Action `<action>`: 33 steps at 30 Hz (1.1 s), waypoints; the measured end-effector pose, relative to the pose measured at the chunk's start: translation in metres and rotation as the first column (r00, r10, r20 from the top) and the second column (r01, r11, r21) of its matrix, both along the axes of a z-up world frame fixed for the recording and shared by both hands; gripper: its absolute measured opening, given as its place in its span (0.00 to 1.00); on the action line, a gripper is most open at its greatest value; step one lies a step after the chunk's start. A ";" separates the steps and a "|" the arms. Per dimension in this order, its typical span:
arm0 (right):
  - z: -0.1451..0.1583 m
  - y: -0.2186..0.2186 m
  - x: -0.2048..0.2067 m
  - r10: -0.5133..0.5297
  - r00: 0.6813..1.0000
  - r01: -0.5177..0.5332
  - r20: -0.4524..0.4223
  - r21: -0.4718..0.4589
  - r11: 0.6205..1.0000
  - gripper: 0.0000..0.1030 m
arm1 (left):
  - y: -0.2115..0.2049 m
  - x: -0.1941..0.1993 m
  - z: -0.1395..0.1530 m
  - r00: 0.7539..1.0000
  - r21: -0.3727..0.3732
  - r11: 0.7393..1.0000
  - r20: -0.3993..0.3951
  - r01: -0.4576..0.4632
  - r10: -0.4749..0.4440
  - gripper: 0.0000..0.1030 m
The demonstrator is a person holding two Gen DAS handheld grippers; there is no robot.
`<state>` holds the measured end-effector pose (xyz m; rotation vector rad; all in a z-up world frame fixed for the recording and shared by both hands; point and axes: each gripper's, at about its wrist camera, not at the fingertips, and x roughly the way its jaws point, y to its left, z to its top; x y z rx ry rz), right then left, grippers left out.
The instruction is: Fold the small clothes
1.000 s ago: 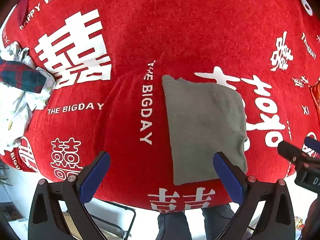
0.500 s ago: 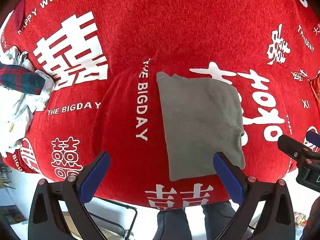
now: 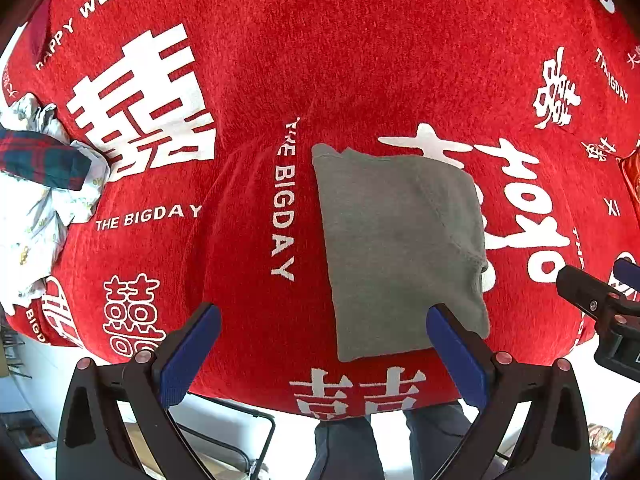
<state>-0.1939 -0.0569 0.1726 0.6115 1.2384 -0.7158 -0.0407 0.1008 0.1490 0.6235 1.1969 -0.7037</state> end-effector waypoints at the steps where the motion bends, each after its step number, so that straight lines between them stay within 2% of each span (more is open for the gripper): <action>1: 0.000 0.000 0.001 0.001 1.000 -0.001 -0.001 0.000 1.000 1.00 | 0.000 0.000 0.000 1.000 0.000 1.000 -0.001 0.000 0.000 1.00; 33: -0.004 -0.003 0.014 0.012 1.000 -0.012 -0.009 0.006 1.000 1.00 | -0.004 0.009 -0.006 1.000 0.008 1.000 -0.012 -0.011 0.012 1.00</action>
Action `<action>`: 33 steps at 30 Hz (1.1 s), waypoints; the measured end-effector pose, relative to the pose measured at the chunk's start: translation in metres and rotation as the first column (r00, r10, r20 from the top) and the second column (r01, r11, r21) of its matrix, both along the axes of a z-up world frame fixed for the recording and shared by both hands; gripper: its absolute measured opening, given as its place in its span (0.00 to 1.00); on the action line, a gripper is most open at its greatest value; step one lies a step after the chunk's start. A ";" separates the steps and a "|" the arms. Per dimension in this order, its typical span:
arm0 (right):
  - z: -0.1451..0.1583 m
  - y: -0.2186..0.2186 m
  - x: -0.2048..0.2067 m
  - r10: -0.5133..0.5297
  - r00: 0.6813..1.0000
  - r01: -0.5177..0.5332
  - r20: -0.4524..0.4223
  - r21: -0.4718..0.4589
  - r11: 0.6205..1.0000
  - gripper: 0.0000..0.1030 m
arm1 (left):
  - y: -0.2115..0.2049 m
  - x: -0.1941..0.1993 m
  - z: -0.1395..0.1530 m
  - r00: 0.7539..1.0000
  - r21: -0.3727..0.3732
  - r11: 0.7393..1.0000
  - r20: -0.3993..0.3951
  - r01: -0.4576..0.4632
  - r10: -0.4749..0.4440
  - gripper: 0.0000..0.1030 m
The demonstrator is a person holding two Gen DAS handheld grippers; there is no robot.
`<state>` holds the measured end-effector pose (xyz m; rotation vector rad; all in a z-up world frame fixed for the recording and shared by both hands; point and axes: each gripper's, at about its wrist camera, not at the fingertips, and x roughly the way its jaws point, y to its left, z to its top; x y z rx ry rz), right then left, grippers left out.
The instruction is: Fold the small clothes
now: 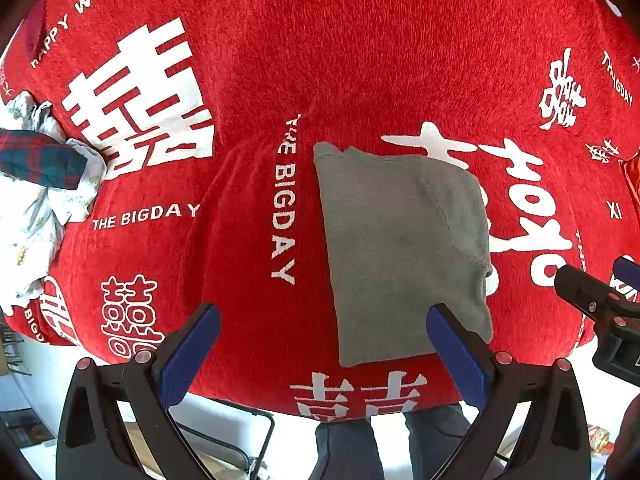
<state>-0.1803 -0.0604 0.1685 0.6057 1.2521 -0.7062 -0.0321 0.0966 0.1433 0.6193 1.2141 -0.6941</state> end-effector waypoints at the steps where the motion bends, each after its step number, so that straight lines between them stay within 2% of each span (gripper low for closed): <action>1: 0.000 0.000 0.000 -0.001 1.000 0.001 0.000 0.000 1.000 1.00 | 0.000 0.000 0.000 1.000 0.000 1.000 -0.001 0.000 0.000 1.00; 33: -0.001 -0.004 0.000 0.008 1.000 -0.008 -0.007 -0.005 1.000 1.00 | -0.002 0.001 -0.002 1.000 0.001 1.000 0.001 0.003 -0.003 1.00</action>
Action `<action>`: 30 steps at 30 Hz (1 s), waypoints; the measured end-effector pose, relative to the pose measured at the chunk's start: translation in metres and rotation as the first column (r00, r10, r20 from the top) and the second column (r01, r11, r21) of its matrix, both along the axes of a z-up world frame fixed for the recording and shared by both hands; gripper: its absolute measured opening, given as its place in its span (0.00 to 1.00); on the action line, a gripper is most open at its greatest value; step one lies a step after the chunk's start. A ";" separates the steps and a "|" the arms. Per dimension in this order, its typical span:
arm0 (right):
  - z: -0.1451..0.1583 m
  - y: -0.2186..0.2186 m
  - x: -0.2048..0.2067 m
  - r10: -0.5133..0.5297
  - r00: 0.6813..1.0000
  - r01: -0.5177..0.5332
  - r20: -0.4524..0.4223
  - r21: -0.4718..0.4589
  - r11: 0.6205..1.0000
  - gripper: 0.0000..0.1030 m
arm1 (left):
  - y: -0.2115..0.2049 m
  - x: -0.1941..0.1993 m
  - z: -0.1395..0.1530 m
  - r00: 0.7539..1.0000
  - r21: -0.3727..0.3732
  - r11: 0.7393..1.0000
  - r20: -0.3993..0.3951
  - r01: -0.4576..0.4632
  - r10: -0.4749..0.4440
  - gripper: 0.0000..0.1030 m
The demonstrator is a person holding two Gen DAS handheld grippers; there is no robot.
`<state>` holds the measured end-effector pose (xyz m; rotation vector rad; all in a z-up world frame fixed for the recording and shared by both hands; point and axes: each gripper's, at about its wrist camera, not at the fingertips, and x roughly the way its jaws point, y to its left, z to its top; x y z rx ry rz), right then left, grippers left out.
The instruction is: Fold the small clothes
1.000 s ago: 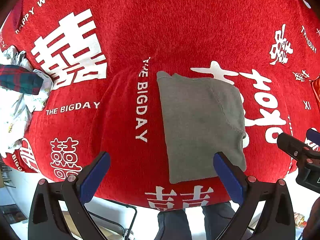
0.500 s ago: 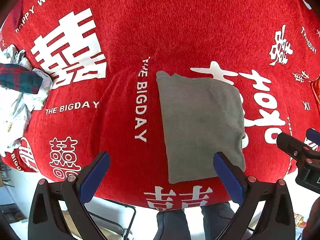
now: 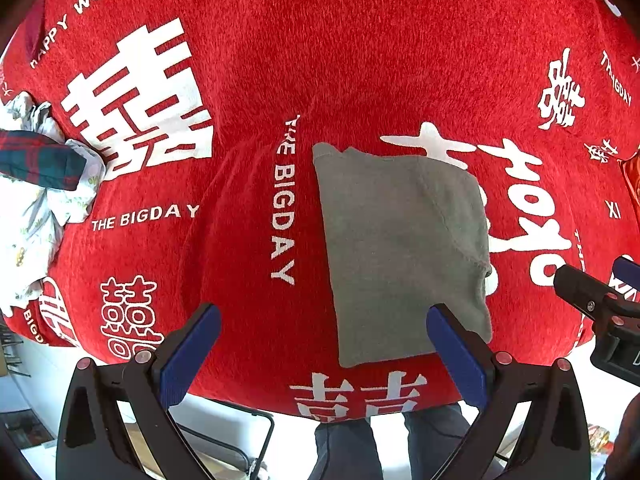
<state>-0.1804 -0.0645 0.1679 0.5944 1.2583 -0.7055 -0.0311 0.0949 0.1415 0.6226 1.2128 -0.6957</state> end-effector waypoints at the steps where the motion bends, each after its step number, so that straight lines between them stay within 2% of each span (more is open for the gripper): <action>1: 0.001 0.000 0.000 -0.001 1.000 0.001 0.000 -0.001 1.000 1.00 | 0.000 0.000 0.000 1.000 -0.001 1.000 -0.001 0.000 0.000 1.00; 21: 0.004 0.006 0.004 -0.004 1.000 0.004 0.012 -0.005 1.000 1.00 | 0.002 0.005 0.002 1.000 -0.020 1.000 -0.016 -0.001 0.001 1.00; 30: 0.007 0.013 0.004 -0.010 1.000 0.011 0.017 -0.036 0.999 1.00 | 0.008 0.005 -0.004 1.000 -0.027 0.999 -0.020 0.021 -0.022 1.00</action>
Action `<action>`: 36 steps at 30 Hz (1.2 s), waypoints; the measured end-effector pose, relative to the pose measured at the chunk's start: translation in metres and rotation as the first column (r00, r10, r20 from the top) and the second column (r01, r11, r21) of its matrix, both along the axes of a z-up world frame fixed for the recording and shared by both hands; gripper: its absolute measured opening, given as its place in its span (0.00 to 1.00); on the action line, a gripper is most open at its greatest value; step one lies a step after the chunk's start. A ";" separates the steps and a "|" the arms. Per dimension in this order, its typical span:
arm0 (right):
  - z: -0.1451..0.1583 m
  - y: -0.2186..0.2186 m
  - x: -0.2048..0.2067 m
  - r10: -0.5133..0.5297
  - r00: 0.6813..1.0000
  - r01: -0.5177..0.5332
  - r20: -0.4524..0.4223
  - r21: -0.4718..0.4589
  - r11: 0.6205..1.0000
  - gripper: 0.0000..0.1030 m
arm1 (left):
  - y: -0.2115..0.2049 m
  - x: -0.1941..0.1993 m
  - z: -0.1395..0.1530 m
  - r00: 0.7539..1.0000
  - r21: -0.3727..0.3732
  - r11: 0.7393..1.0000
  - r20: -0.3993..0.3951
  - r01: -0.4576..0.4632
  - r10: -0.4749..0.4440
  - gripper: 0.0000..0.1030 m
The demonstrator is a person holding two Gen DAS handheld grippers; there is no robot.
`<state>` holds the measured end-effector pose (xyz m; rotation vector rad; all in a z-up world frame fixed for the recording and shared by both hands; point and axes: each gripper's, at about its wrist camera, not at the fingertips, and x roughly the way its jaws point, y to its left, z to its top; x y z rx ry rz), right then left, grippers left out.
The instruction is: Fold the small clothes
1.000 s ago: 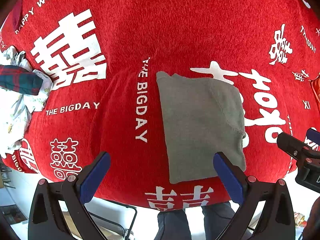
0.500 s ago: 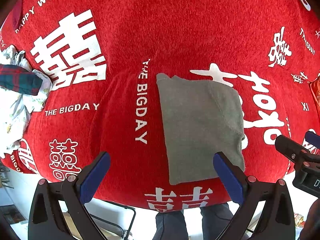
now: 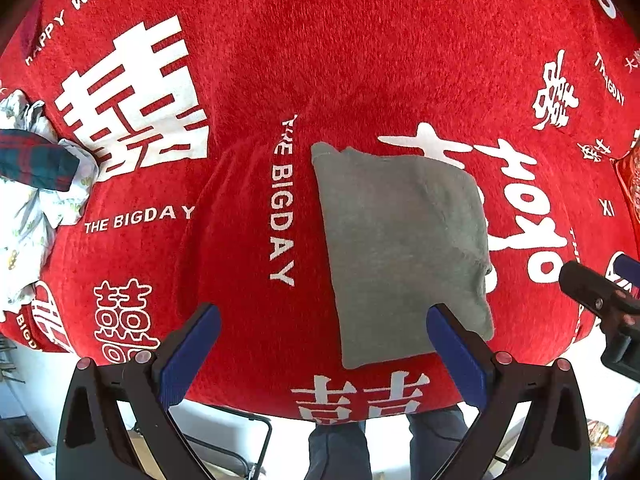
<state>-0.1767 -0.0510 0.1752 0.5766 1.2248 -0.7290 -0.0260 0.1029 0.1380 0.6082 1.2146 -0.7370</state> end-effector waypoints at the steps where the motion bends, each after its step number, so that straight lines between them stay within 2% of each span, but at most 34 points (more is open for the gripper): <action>1: 0.001 0.000 0.000 -0.001 1.000 0.001 0.001 -0.001 1.000 1.00 | 0.001 0.000 0.001 1.000 -0.002 1.000 0.003 0.002 -0.002 1.00; 13: 0.002 0.001 0.000 0.036 0.999 -0.036 0.014 -0.002 0.999 1.00 | 0.006 -0.008 0.008 0.999 -0.007 0.999 0.033 -0.036 0.036 1.00; 36: 0.017 -0.005 -0.017 0.122 0.991 -0.123 0.045 0.009 0.992 1.00 | 0.010 -0.031 0.044 0.985 -0.041 0.990 0.104 -0.135 0.138 1.00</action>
